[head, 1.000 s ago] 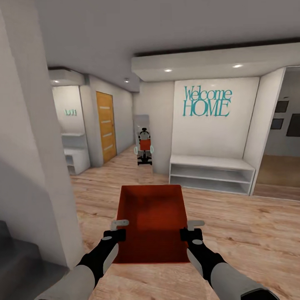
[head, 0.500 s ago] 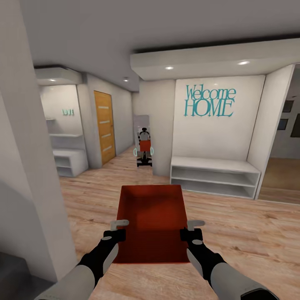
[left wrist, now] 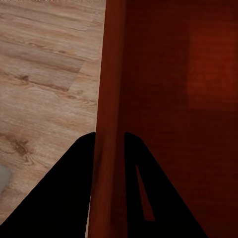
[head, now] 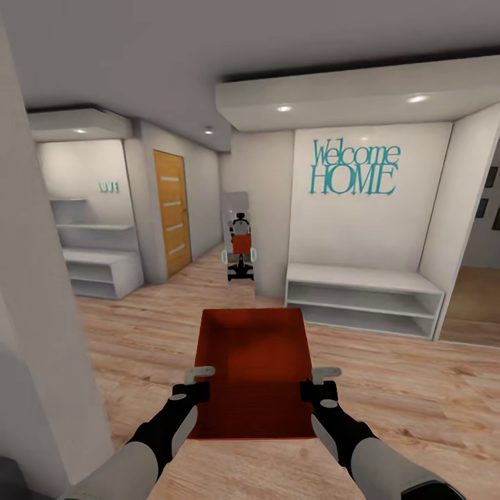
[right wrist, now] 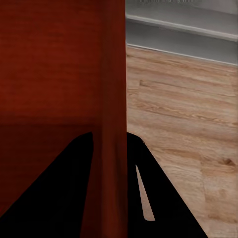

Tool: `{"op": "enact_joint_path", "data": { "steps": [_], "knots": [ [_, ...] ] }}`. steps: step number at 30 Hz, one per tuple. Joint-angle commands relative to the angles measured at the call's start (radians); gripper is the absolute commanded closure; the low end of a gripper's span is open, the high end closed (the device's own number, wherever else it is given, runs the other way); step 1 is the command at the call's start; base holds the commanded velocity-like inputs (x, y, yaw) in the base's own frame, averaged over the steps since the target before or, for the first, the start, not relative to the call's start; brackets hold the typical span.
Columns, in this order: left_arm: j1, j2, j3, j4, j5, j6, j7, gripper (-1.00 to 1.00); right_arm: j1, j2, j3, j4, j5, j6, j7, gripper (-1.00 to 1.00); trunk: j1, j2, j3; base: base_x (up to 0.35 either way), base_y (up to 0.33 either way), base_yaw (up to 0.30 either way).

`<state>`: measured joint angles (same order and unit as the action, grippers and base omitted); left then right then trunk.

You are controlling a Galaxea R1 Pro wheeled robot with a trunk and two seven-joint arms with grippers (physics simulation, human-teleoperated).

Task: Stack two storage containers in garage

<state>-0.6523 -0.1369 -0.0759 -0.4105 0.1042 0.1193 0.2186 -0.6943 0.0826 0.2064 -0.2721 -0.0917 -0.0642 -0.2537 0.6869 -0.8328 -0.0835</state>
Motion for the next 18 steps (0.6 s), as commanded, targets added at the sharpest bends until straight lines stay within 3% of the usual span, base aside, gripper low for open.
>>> {"op": "enact_joint_path", "data": {
  "steps": [1,12,18],
  "knots": [
    [0.000,0.027,0.079,-0.001,0.005,0.006,0.018,1.00,-0.002,0.000,-0.024,-0.003,-0.014,-0.044,-0.001,1.00,0.001,-0.001,-0.002,0.322,0.000,0.000],
    [0.000,0.027,0.079,-0.001,0.005,0.006,0.018,1.00,-0.002,-0.001,-0.025,-0.004,-0.013,-0.042,-0.011,1.00,0.001,-0.001,-0.002,0.322,0.000,0.005],
    [0.000,0.026,0.079,-0.002,0.005,0.006,0.018,1.00,-0.002,-0.001,-0.025,-0.005,-0.012,-0.042,-0.013,1.00,0.001,-0.001,-0.002,0.322,0.000,0.193]
  ]
}}
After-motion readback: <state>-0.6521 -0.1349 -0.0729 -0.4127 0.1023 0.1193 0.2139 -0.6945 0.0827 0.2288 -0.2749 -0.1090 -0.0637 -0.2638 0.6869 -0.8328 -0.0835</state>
